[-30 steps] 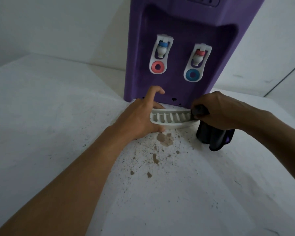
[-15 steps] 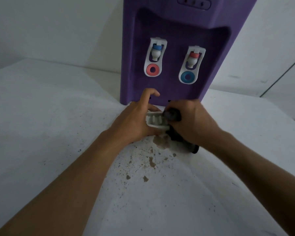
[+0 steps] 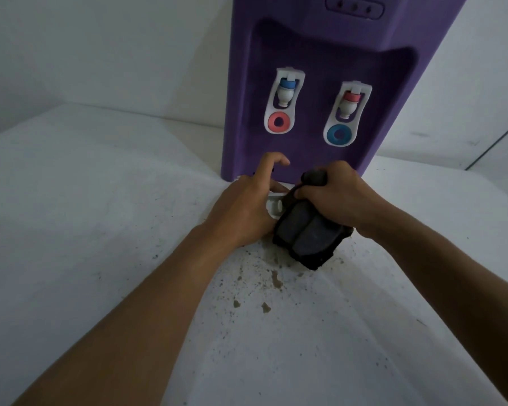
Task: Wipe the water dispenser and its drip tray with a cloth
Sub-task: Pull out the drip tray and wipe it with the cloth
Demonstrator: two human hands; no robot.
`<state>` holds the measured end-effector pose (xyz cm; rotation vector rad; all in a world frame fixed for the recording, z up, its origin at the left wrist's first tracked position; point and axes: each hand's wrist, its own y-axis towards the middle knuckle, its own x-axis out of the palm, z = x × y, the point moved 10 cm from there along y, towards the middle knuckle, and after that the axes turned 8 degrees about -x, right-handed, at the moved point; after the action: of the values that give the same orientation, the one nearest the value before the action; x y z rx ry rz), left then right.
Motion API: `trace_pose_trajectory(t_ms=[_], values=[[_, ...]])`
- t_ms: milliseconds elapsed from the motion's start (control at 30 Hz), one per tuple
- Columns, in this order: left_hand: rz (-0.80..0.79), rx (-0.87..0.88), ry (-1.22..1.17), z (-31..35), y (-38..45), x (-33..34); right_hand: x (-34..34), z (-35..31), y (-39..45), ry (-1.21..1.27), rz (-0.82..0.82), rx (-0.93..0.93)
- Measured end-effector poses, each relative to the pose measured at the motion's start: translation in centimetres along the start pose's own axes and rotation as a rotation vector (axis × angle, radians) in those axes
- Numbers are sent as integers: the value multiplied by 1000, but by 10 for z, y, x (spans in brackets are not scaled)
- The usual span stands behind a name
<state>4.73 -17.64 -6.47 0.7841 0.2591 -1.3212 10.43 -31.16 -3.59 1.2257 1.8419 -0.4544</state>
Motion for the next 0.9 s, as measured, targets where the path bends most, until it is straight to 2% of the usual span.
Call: trace_pose_trajectory(t_ms=[100,233,367,500,567,700,833,900], values=[[-1,8,4,3,-1,-1,0,-6,0,-133,41,-8],[11,45,14,9,-1,-2,5,-10,6,-205,19,46],[-11,23,7,4,0,1,11,-23,8,-267,69,38],[-7,41,6,8,-1,1,25,-41,-2,-523,70,-96],[-12,47,2,10,-2,4,26,-44,0,-598,46,-99],[-19,16,-34,5,0,5,15,-24,7,-364,14,76],[5,47,-12,8,-1,3,18,-21,6,-377,10,65],[22,64,10,11,-2,2,17,-19,11,-377,-46,93]])
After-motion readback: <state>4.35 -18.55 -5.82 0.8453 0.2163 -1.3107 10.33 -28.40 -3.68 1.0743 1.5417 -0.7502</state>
